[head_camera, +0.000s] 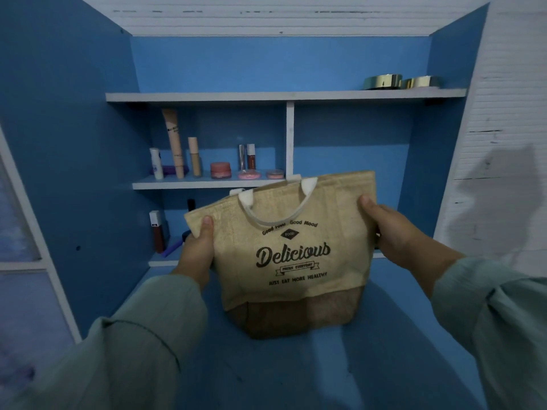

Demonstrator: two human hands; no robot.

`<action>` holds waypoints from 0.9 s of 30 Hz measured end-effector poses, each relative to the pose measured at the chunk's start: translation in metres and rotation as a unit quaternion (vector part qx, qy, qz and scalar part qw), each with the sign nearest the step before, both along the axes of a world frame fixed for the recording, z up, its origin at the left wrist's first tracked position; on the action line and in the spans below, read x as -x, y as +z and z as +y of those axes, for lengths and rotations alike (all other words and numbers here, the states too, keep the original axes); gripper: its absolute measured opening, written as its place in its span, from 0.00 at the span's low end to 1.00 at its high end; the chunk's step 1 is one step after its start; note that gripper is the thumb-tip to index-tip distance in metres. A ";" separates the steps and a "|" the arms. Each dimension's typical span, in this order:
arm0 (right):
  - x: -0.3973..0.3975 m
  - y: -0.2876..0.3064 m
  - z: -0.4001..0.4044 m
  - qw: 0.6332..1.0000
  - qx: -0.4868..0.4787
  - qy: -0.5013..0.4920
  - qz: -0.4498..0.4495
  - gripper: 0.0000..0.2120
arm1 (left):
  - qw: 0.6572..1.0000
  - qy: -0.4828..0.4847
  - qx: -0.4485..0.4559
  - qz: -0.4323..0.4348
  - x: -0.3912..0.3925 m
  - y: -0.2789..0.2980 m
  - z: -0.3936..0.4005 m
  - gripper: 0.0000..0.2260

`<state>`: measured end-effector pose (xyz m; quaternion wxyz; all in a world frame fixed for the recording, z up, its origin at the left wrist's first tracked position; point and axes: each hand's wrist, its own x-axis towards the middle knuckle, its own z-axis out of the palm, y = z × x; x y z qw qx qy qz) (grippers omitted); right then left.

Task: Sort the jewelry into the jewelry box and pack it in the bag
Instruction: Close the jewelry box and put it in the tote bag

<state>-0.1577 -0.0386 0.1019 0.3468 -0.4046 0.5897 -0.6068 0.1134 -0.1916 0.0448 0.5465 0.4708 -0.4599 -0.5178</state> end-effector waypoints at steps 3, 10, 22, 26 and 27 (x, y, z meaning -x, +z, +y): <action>0.003 -0.013 0.002 1.000 -0.009 0.022 -0.005 0.29 | 1.000 -0.002 0.002 0.015 0.001 0.004 0.004 0.35; -0.003 -0.021 -0.007 0.994 -0.049 -0.064 0.072 0.32 | 0.994 -0.103 0.034 0.028 0.000 -0.016 0.045 0.39; -0.003 -0.037 -0.031 0.981 -0.088 -0.155 0.080 0.35 | 0.999 0.011 0.039 -0.032 0.027 -0.014 0.039 0.24; 0.000 -0.038 -0.028 0.982 -0.075 -0.155 0.076 0.36 | 0.998 0.009 0.047 -0.043 0.025 -0.013 0.039 0.26; 0.001 -0.039 -0.025 0.983 -0.070 -0.152 0.072 0.36 | 0.998 0.003 0.047 -0.040 0.025 -0.011 0.041 0.27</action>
